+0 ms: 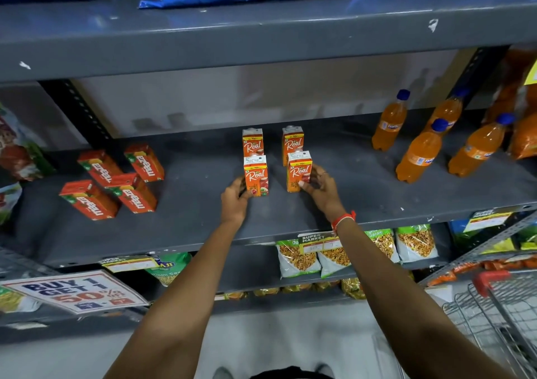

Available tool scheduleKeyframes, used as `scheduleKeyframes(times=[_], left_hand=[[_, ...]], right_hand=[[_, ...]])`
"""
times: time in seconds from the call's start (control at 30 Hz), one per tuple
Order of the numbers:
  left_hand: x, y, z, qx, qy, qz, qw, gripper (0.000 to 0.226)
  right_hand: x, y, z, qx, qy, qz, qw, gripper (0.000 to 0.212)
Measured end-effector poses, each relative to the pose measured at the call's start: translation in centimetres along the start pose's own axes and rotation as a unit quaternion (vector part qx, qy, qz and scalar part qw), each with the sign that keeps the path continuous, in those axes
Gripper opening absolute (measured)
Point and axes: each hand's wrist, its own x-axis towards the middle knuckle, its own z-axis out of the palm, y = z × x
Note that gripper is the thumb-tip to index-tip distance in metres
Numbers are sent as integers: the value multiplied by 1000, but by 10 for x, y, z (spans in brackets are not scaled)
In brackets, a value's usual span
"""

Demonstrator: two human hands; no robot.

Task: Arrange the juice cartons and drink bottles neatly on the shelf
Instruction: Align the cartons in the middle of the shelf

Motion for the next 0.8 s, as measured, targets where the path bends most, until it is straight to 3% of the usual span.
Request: scheduleKeyframes(times=[0.37,0.5,0.63,0.73,0.8], left_hand=[[2,-3,1,14,-7,-4,1000,37],[-5,-5,5,-17,17,-19,1000,54],[-41,-8,21,-68,127,14,990,62],[-73,4,51,-7,176,89,980,45],[-86,23,81,-10,167,122,978,33]], right_hand=[[2,2,-1,3,2,-1,1000,51],[-2,3,-6,24,6,12,1000,60],[-16,18,-26,62,89,35,994,60],[-32,31,-54,63,178,6,982,45],[-38,38,-80,53,231,-11,971,36]])
